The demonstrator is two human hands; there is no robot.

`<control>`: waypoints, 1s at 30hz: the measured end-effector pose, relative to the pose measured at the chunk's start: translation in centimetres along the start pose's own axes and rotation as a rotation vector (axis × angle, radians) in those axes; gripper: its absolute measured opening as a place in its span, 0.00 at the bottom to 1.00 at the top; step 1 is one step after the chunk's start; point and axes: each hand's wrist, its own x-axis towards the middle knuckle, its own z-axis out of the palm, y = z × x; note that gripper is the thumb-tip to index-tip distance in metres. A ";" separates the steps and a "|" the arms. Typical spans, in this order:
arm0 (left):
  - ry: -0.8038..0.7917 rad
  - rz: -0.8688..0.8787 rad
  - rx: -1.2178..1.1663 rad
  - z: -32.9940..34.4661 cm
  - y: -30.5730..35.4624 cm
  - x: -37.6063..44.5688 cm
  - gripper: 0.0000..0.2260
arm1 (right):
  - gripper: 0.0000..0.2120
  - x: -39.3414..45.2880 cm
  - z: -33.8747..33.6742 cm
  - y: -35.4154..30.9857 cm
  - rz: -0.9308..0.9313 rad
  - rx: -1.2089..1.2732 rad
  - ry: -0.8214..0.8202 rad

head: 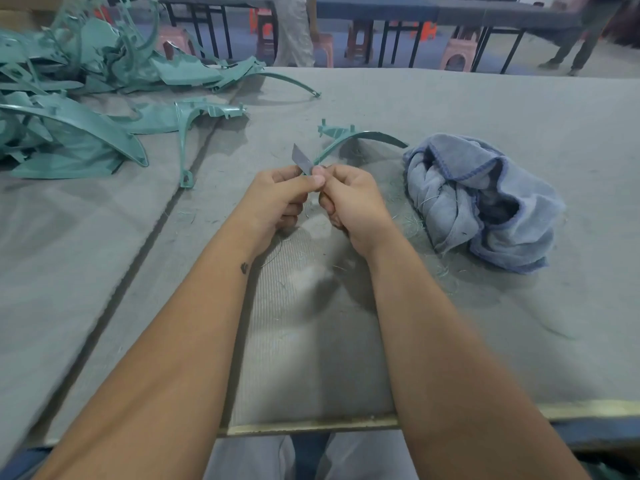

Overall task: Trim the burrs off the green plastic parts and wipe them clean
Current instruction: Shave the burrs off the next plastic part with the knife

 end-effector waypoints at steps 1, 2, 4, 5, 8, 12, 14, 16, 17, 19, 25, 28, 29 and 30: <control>-0.007 0.003 0.002 -0.1 0.0 0.0 0.06 | 0.14 0.0 0.1 0.0 -0.022 -0.007 0.019; -0.007 -0.002 -0.001 -0.1 0.1 -0.1 0.04 | 0.14 0.1 0.1 0.1 -0.040 0.011 0.052; 0.009 -0.028 -0.016 -0.4 0.1 0.0 0.07 | 0.14 0.2 -0.2 0.0 -0.040 0.097 0.131; 0.017 -0.036 -0.025 -0.6 0.1 0.1 0.08 | 0.15 0.3 -0.5 0.0 -0.025 0.137 0.164; 0.017 -0.035 -0.024 -0.9 0.1 0.0 0.09 | 0.14 0.1 -0.6 -0.2 0.001 0.170 0.180; 0.117 0.020 0.142 -0.9 0.1 -0.2 0.08 | 0.12 -0.4 0.0 -0.3 -0.041 0.034 0.011; 0.141 0.060 0.301 -1.1 0.0 -0.3 0.10 | 0.13 -0.4 0.2 -0.2 -0.054 -0.038 -0.007; 0.120 0.073 0.403 -1.1 0.1 -0.6 0.11 | 0.13 -0.3 0.4 -0.1 -0.065 -0.089 0.013; 0.112 0.058 0.415 -1.0 0.1 -0.7 0.12 | 0.14 -0.2 0.4 0.0 -0.071 -0.115 0.034; 0.088 0.008 0.370 -0.6 0.3 -0.9 0.13 | 0.14 0.0 0.3 0.2 -0.068 -0.155 0.089; 0.022 -0.010 0.219 -0.6 0.4 -0.8 0.13 | 0.13 0.3 0.1 0.1 -0.039 -0.133 0.144; 0.013 0.005 0.147 -0.5 0.2 -0.7 0.13 | 0.13 -0.3 0.3 -0.2 -0.058 -0.086 -0.010; 0.020 0.000 0.152 -0.5 0.2 -0.6 0.15 | 0.14 -0.4 0.4 -0.3 -0.055 -0.083 -0.035; 0.032 -0.021 0.161 -0.4 0.2 -0.4 0.18 | 0.15 -0.4 0.4 -0.4 -0.048 -0.085 -0.040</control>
